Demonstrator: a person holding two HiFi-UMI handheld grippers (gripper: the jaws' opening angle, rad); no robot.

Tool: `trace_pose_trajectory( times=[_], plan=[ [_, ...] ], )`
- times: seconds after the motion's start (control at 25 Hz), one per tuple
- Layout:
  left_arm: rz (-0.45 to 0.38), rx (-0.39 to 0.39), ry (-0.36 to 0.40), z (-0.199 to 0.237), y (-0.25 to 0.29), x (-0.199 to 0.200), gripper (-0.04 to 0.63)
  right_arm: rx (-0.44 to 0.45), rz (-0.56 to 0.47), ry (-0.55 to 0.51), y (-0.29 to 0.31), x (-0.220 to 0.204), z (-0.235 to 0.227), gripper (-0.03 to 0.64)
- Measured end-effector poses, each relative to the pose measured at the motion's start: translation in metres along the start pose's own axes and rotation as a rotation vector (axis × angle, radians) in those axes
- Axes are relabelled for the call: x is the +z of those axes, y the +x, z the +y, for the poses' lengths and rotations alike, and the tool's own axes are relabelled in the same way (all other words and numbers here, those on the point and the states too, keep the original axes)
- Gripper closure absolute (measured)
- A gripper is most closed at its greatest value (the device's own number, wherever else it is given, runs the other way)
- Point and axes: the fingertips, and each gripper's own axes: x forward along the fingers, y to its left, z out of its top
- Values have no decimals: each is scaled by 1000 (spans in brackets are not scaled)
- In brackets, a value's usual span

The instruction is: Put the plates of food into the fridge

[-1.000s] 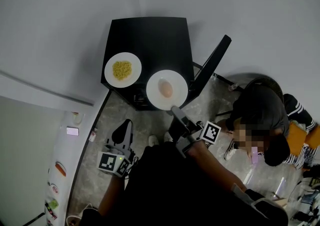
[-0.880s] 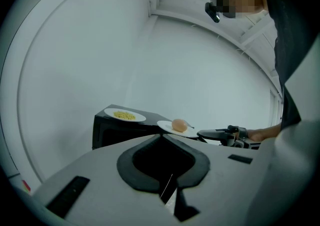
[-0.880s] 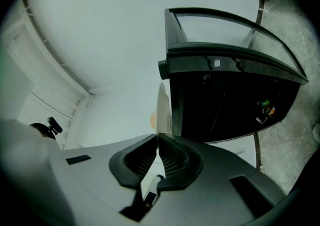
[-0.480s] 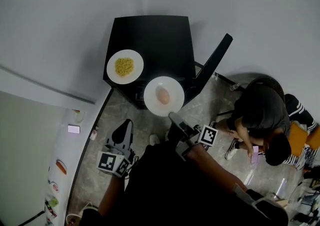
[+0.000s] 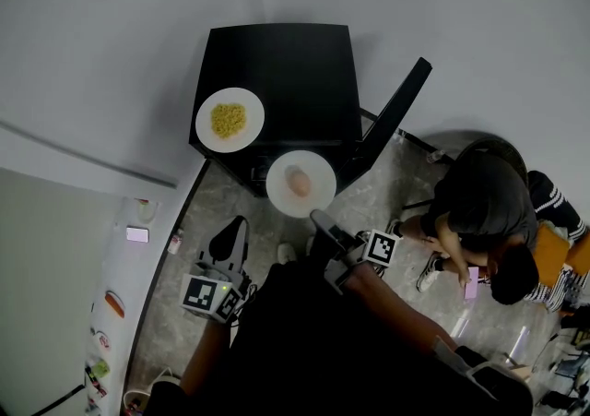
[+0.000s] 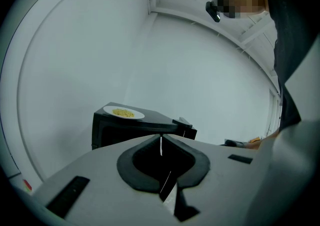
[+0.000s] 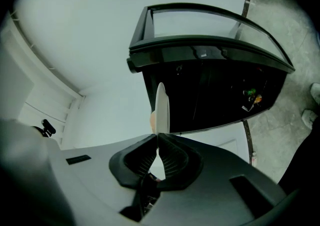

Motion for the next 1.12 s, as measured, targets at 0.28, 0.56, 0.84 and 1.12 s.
trace_pose_trajectory(
  times=[0.28, 0.56, 0.84, 1.12],
  plan=[
    [24, -12, 15, 0, 0, -5, 566, -45, -37, 1, 9, 20, -39, 583],
    [29, -16, 10, 3, 7, -5, 566, -72, -101, 3, 16, 47, -64, 583],
    [33, -17, 12, 9, 11, -5, 566, -102, -139, 22, 24, 63, -80, 583],
    [44, -10, 2, 17, 15, -4, 566, -111, -170, 45, 39, 73, -88, 583]
  ],
)
